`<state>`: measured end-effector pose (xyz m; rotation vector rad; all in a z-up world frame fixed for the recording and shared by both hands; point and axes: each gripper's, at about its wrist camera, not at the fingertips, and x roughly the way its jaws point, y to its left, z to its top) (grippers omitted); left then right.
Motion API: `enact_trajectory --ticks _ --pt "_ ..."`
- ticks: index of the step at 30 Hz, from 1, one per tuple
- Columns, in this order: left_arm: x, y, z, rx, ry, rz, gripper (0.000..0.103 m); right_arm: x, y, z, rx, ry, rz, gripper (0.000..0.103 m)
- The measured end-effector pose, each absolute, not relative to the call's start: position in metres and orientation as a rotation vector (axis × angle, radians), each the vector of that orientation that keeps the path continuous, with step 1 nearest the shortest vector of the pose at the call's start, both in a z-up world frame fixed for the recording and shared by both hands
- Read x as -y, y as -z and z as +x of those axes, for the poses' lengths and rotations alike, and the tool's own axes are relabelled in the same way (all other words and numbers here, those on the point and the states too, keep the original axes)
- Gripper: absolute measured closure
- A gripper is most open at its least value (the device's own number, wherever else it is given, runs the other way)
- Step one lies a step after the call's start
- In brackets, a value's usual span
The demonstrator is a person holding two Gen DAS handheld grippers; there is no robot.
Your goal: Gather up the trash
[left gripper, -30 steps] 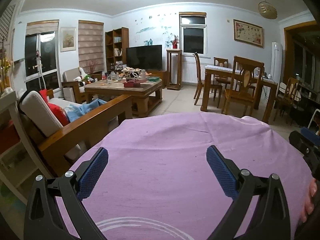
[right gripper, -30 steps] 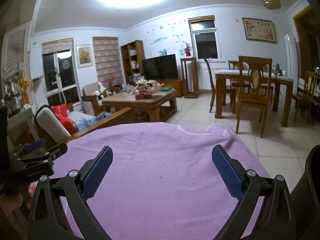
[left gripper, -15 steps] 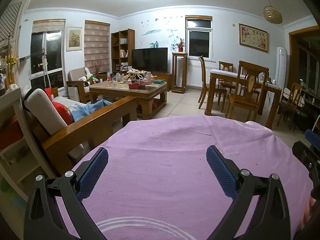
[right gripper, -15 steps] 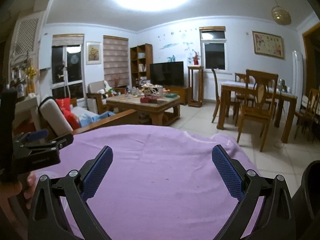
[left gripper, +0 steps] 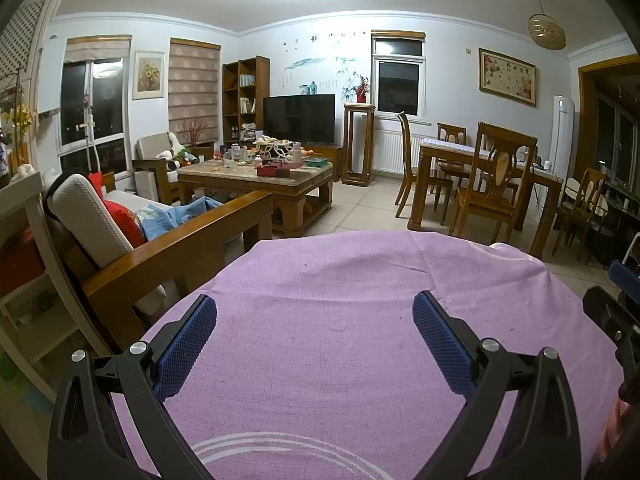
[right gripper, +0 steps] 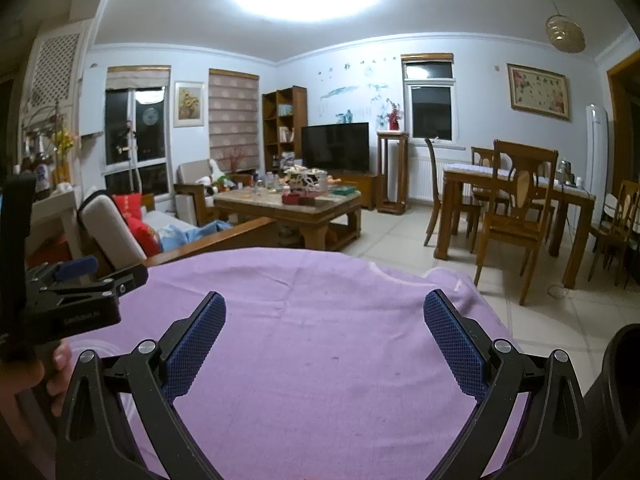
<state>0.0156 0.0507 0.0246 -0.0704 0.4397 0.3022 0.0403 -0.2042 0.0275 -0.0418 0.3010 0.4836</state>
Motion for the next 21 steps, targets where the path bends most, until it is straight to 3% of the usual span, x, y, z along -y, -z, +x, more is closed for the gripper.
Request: enact_trajectory --ticks 21 --pt "-0.0523 -0.0242 0.0165 -0.438 -0.302 -0.070 0.005 0.2043 -0.0279 0.0402 -0.312 -0.482 -0.037 0.005"
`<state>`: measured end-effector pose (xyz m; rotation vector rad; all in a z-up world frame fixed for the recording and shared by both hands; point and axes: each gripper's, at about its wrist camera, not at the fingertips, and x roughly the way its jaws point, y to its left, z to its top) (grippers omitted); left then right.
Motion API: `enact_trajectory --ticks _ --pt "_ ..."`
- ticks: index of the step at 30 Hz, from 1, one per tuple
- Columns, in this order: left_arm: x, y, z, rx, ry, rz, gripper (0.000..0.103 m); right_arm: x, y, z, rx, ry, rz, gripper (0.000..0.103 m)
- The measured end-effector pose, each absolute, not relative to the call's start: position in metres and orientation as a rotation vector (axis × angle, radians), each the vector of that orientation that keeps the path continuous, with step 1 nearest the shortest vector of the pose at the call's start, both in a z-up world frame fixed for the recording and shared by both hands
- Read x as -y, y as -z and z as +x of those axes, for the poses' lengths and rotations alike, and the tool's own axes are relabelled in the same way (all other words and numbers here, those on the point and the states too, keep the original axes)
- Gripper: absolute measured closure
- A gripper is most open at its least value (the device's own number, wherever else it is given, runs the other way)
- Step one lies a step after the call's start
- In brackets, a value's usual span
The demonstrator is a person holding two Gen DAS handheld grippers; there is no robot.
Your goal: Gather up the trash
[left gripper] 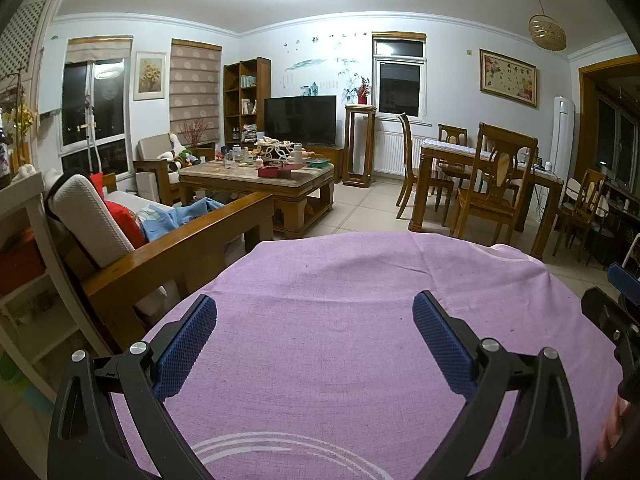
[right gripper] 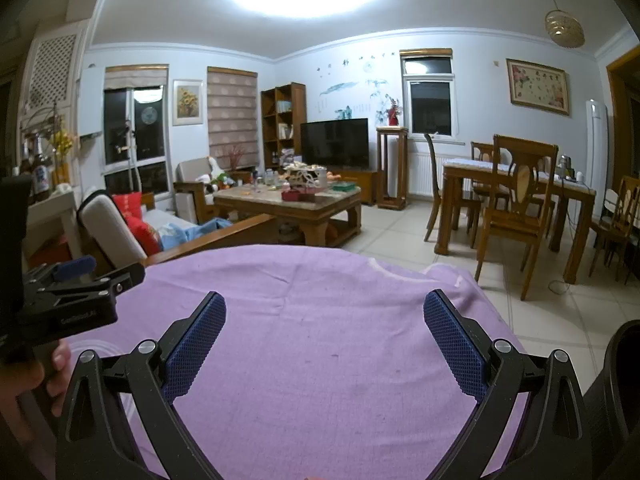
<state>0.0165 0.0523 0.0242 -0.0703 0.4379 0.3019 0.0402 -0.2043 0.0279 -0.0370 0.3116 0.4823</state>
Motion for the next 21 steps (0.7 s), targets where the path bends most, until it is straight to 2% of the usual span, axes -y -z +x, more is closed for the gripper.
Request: enact_trajectory --ticks 21 --pt "-0.0500 -0.0255 0.0124 -0.446 -0.289 -0.073 0.005 0.2059 -0.0316 0.0402 -0.313 -0.483 -0.037 0.005"
